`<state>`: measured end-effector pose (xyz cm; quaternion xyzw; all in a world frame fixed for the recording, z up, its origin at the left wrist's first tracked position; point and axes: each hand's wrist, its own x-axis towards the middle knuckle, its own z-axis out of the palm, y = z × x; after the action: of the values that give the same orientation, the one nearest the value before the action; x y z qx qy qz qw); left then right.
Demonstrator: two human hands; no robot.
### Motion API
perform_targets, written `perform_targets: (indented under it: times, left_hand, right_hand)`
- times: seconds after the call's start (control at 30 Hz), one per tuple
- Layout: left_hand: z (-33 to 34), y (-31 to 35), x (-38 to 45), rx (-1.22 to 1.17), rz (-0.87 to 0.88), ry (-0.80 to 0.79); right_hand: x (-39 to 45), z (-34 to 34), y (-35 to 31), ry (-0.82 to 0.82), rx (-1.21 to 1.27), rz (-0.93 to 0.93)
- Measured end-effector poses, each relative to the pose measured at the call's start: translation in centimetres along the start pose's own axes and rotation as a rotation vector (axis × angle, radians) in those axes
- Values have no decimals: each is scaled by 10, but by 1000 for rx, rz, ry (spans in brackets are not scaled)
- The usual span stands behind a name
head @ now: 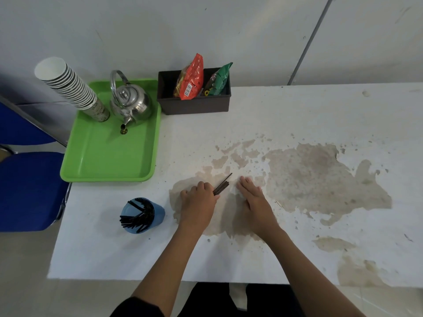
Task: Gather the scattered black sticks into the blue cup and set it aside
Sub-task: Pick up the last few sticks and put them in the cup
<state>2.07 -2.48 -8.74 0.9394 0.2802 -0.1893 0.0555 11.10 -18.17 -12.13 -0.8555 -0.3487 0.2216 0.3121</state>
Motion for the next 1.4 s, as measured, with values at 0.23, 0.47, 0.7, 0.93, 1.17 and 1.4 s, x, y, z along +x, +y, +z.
perform_targets:
  times: [0.23, 0.47, 0.7, 0.93, 1.17, 1.4]
  left_hand:
    - [0, 2, -2, 73, 16, 5]
    - [4, 7, -7, 102, 1, -1]
    - [1, 9, -8, 55, -36, -7]
    - [-12, 5, -8, -342, -233, 6]
    - [-56, -9, -13, -1197, -335, 75]
    - [-97, -1, -17, -1857, -288, 289]
  right_hand:
    - [-2, -1, -1, -22, -16, 2]
    - [-2, -1, -5, -11, -14, 18]
    - [-3, -5, -8, -50, 13, 24]
    - [-2, -15, -36, 87, 362, 225]
    - [0, -17, -95, 161, 1152, 753]
    - [13, -22, -138, -31, 1906, 937]
